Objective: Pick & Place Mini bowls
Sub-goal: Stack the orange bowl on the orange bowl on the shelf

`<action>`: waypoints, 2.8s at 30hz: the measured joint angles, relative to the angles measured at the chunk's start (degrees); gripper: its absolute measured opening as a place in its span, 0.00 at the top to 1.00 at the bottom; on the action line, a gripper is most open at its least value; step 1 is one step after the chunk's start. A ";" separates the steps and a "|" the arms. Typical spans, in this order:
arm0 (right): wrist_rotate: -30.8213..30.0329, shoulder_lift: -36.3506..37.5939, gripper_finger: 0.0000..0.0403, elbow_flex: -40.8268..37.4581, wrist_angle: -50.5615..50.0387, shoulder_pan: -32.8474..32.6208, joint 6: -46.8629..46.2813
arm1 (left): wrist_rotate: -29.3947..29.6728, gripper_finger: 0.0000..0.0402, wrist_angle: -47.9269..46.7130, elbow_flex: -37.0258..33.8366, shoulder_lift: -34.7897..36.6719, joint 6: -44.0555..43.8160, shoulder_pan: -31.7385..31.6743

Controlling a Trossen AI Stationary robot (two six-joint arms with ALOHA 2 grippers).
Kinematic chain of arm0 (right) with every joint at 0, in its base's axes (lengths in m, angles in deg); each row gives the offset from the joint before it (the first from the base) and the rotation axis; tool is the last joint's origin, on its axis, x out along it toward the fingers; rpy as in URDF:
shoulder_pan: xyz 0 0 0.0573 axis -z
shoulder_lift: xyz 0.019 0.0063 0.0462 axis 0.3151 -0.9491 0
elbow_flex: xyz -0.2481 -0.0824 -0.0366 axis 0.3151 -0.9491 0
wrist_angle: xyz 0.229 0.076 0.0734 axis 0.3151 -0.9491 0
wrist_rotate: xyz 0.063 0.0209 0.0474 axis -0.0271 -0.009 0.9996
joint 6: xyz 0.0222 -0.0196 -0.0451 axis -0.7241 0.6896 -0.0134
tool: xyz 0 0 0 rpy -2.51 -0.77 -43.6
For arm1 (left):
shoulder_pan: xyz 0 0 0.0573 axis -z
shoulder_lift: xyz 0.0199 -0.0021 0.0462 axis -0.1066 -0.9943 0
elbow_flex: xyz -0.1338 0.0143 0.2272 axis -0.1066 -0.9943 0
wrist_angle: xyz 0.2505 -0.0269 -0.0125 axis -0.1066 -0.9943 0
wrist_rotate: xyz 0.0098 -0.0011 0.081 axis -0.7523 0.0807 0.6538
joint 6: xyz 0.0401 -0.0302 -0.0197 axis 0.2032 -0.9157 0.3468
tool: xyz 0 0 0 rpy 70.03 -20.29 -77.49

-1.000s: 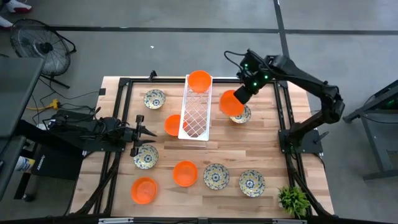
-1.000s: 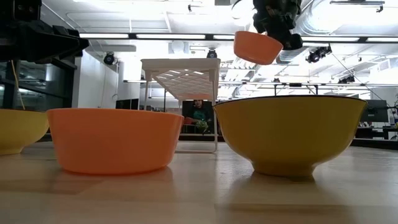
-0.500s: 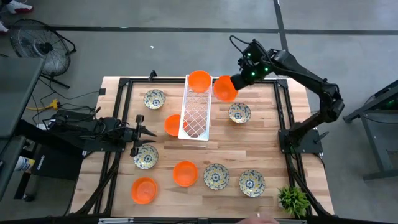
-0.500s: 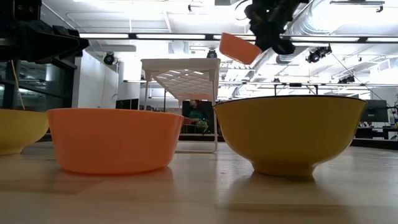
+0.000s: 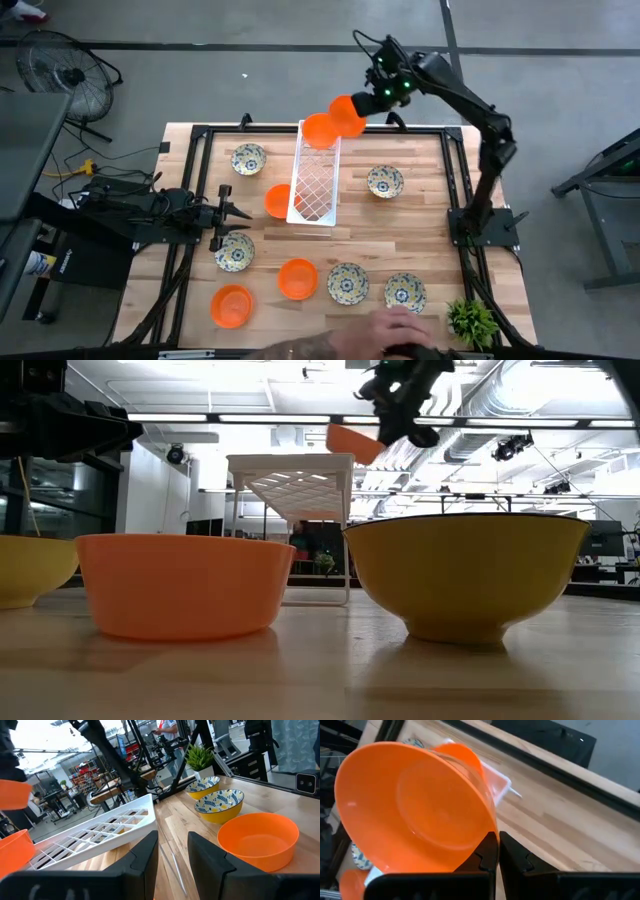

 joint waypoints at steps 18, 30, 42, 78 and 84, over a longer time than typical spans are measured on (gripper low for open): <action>3.03 -12.21 1.00 9.79 2.93 -2.76 -7.37 | 3.17 0.75 0.28 -0.01 0.02 0.00 -0.02; 1.15 -12.34 1.00 9.27 0.92 -3.16 -8.70 | 2.76 0.75 0.18 -0.01 0.01 -2.56 -0.01; 0.33 -12.52 0.94 9.22 -0.71 -3.14 -8.04 | 1.84 0.75 0.02 0.00 0.02 -2.53 0.00; 0.29 -7.98 0.88 9.24 4.81 -3.27 5.99 | 1.77 0.75 0.02 0.00 0.01 -2.38 0.00; 0.46 -7.34 0.99 9.27 2.68 -4.06 16.27 | 1.76 0.75 0.04 0.00 0.00 -2.38 0.00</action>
